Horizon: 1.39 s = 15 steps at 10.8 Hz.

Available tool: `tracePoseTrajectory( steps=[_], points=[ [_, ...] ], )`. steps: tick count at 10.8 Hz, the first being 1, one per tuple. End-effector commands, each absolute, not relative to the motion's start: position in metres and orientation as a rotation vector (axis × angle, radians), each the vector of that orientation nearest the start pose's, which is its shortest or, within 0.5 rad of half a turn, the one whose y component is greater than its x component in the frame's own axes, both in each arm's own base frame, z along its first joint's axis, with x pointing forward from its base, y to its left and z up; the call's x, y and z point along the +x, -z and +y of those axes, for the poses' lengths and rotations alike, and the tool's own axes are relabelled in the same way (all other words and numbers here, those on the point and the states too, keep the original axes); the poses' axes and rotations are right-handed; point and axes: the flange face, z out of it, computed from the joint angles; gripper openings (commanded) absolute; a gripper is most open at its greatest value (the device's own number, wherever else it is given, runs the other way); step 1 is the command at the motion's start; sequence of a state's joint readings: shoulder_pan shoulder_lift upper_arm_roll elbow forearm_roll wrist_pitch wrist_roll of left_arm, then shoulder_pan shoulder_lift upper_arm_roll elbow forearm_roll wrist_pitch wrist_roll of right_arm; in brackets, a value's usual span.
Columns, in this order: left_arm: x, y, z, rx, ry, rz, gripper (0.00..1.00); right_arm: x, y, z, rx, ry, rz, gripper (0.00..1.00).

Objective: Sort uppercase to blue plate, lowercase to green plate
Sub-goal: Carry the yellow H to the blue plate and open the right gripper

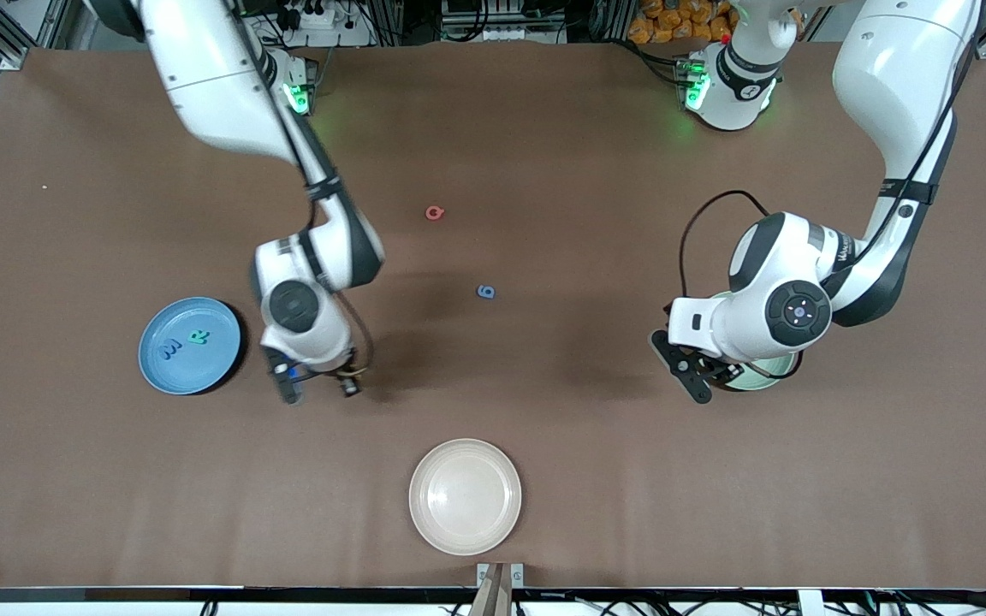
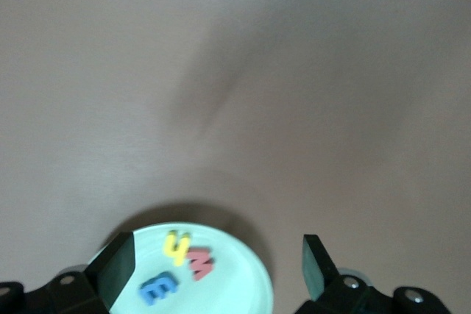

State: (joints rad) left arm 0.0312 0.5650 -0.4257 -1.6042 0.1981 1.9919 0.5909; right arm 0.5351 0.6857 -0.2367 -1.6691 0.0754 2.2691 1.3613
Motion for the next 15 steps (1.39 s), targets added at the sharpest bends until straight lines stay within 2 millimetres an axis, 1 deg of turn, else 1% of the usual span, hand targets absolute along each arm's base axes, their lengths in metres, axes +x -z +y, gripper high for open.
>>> tracePoseTrajectory(
  steps=[1,2,3,4,5,6,7,8,9,10,11,12,13,14,15],
  points=[
    [0.638,-0.322,-0.216,-2.68,-0.179,1.666,1.0,0.649,-0.214,0.136,-2.909,-0.095,1.621,0.0],
    [0.638,-0.32,-0.217,-2.681,-0.183,1.673,1.0,0.651,-0.218,0.105,-2.939,-0.14,1.624,0.0],
    [0.638,-0.318,-0.216,-2.689,-0.185,1.671,1.0,0.652,-0.229,0.079,-2.992,-0.121,1.631,0.0],
    [0.639,-0.318,-0.215,-2.693,-0.185,1.665,1.0,0.652,-0.243,0.06,-3.076,-0.084,1.616,0.0],
    [0.641,-0.319,-0.211,-2.688,-0.169,1.661,1.0,0.651,-0.252,0.043,-3.13,-0.087,1.599,0.0],
    [0.646,-0.322,-0.211,-2.675,-0.119,1.657,1.0,0.651,-0.255,0.033,-3.152,-0.11,1.565,0.0],
    [0.658,-0.327,-0.208,-2.601,0.017,1.655,1.0,0.649,-0.254,0.032,-3.16,-0.131,1.562,0.2],
    [0.665,-0.333,-0.21,-2.5,0.108,1.674,1.0,0.649,-0.252,0.033,-3.152,-0.128,1.581,0.99],
    [0.667,-0.333,-0.206,-2.482,0.111,1.669,1.0,0.649,-0.252,0.034,-3.151,-0.133,1.576,1.0],
    [0.668,-0.333,-0.202,-2.529,0.115,1.645,1.0,0.65,-0.253,0.035,-3.154,-0.128,1.564,1.0],
    [0.664,-0.331,-0.202,-2.616,0.102,1.607,1.0,0.653,-0.256,0.035,-3.154,-0.121,1.556,1.0],
    [0.659,-0.325,-0.197,-2.788,0.04,1.45,1.0,0.654,-0.256,0.034,-3.156,-0.118,1.555,1.0],
    [0.648,-0.318,-0.201,-2.906,-0.066,1.253,1.0,0.658,-0.259,0.033,-3.149,-0.103,1.555,1.0],
    [0.635,-0.315,-0.217,-2.977,-0.111,1.084,1.0,0.659,-0.26,0.026,-3.146,-0.111,1.553,1.0],
    [0.617,-0.312,-0.25,-3.03,-0.135,0.955,1.0,0.659,-0.259,0.021,-3.154,-0.125,1.525,1.0]
  ],
)
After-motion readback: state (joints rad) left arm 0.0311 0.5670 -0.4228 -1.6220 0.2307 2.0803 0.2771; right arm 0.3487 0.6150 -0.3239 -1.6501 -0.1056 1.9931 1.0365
